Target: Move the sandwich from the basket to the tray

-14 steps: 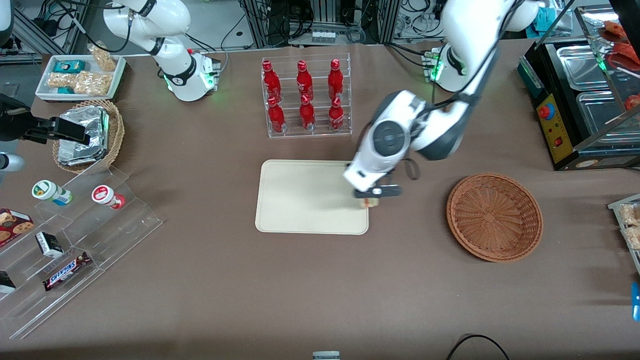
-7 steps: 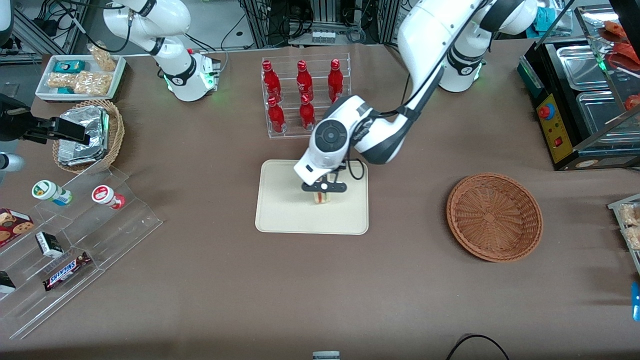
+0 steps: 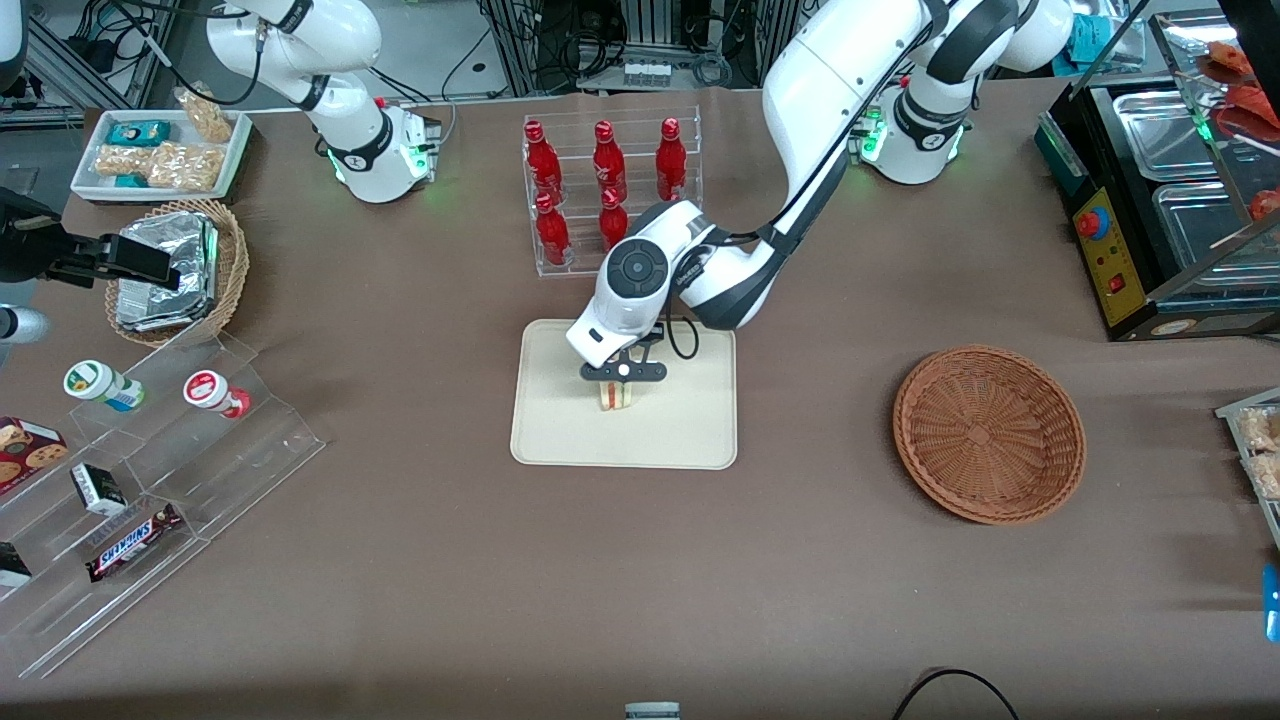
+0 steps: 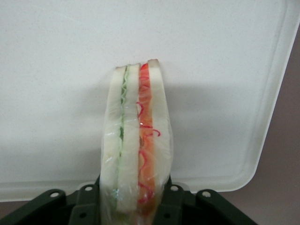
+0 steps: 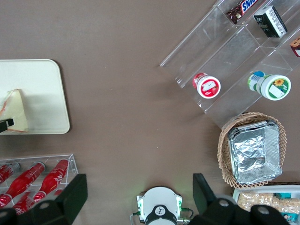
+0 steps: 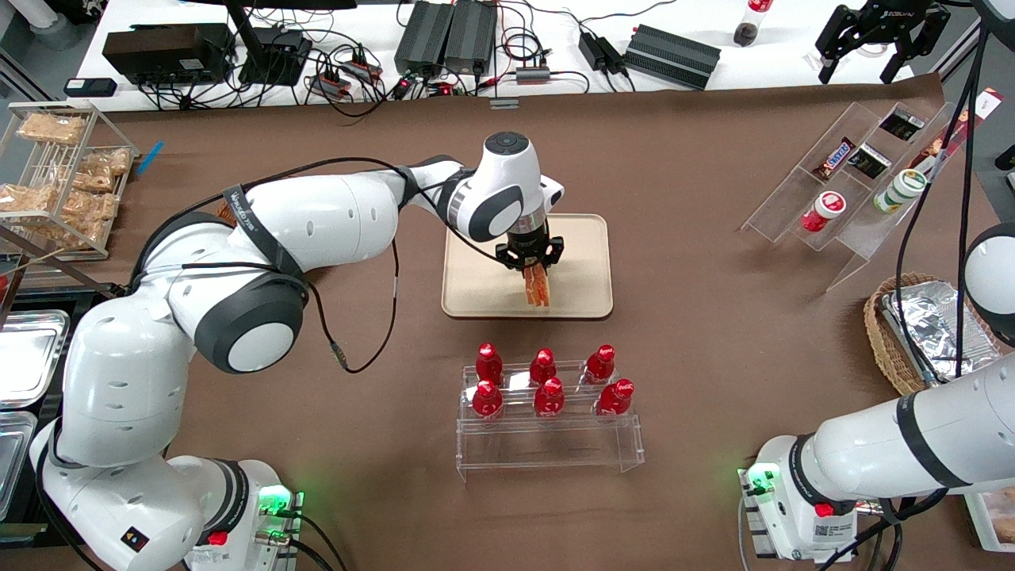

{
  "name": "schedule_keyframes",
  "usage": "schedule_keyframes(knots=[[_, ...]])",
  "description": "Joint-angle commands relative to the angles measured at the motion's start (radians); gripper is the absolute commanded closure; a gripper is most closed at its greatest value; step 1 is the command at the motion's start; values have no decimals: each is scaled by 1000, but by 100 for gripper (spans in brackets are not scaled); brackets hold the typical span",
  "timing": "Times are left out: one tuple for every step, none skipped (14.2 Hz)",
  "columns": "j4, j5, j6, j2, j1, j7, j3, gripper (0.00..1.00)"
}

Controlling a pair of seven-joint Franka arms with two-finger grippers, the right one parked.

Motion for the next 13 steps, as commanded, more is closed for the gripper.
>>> schedule_keyframes(knots=[[26,4,-3,7,-14,-67,12,0],[26,5,-5,5,-16,-70,14,0],[26,5,-5,5,-16,-72,15,0],[26,5,-5,5,-14,-72,15,0],[26,5,-8,4,-14,-73,15,0],[26,5,-11,-4,-14,-73,15,0],[26,5,-19,-12,-11,-80,18,0],[26,5,-54,-33,-11,-90,29,0],[28,4,-103,-65,-10,-93,49,0],[26,2,-152,-100,-4,-93,55,0],[25,1,-211,-148,15,-92,57,0],[25,-7,-268,-186,51,-92,57,0],[25,-9,-332,-234,88,-77,55,0]])
